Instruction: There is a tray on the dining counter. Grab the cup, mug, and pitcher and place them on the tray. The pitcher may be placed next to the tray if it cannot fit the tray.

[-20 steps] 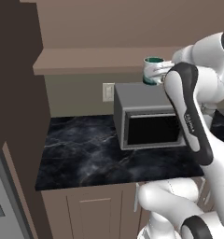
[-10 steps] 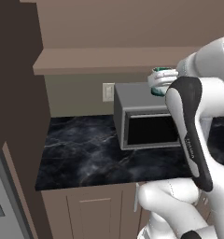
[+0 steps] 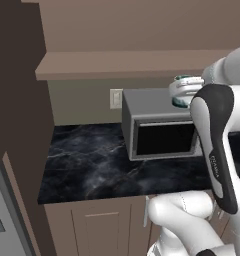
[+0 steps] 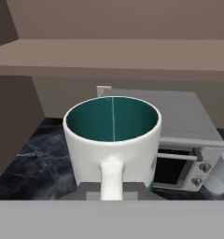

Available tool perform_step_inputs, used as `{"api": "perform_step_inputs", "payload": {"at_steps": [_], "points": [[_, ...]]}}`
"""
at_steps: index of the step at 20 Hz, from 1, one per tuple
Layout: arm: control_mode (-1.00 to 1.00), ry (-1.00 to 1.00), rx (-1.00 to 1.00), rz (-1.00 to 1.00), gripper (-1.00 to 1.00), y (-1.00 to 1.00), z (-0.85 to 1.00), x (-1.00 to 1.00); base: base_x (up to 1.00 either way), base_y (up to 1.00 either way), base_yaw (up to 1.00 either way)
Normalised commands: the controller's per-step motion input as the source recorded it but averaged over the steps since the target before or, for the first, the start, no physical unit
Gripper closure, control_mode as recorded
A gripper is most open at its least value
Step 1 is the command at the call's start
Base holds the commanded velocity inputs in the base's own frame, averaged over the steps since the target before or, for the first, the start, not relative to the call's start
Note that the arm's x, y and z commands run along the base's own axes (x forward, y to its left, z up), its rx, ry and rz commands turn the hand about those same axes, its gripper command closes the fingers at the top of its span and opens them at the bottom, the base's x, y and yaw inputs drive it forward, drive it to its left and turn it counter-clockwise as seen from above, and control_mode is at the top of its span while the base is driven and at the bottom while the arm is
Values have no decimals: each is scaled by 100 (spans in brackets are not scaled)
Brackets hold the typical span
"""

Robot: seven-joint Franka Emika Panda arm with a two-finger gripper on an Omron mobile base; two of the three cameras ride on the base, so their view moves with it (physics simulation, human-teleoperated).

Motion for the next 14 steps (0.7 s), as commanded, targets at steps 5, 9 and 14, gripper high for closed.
{"api": "perform_step_inputs", "payload": {"at_steps": [5, 9, 14], "points": [[-100, 0, -2, 0, 100, -7, -1, -21, 0, 0, 0], [-100, 0, -4, 0, 100, 0, -1, -13, 0, 0, 0], [-100, 0, 0, 0, 100, 0, 0, -14, 0, 0, 0]]}}
